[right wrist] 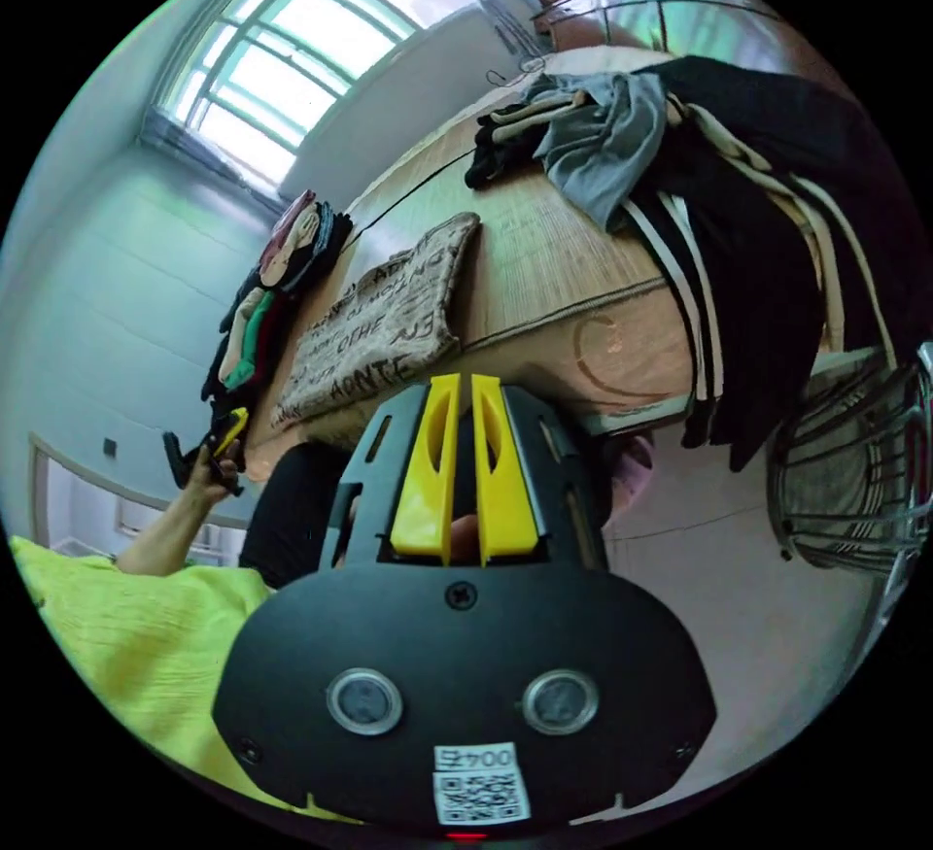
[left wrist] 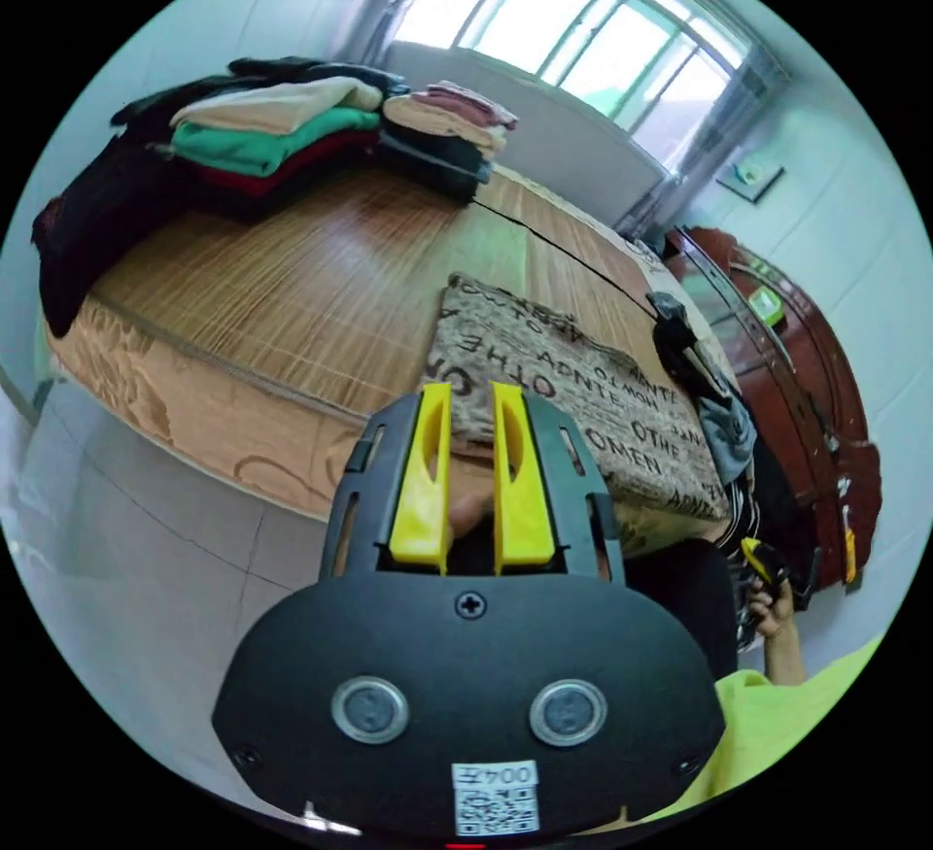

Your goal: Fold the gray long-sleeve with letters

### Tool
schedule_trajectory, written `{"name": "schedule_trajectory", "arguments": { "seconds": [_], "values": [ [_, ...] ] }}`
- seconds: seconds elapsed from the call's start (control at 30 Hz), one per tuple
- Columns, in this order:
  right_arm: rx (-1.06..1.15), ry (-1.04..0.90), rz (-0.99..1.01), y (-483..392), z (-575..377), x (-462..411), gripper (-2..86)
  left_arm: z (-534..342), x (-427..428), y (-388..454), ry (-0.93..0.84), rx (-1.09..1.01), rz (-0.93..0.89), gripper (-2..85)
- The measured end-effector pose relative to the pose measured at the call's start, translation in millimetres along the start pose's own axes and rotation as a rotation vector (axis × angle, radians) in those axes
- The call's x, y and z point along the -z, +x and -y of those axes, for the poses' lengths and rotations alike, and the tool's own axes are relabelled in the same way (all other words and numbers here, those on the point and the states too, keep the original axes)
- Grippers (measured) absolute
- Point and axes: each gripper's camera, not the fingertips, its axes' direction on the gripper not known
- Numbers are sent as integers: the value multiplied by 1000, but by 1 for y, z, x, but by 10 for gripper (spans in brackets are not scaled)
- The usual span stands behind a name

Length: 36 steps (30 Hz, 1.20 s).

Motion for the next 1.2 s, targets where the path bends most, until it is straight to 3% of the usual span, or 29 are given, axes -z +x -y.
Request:
{"name": "schedule_trajectory", "arguments": {
  "seconds": [0.3, 0.53, 0.73, 0.93, 1.2],
  "values": [
    [297, 118, -347, -83, -27, 29, 59, -31, -28, 122, 52, -218, -29, 10],
    [144, 100, -234, -75, -38, 37, -1, -61, -49, 158, -2, -302, -117, 4],
    [36, 178, -164, -94, -56, 29, 66, -74, -58, 186, -87, -541, -46, 2],
    [60, 61, -183, -123, -38, -13, 95, -90, -69, 186, -70, -596, -57, 3],
    [251, -40, -259, -191, 13, -78, 121, -82, -113, 203, -27, -612, 45, 12]
  ]
}}
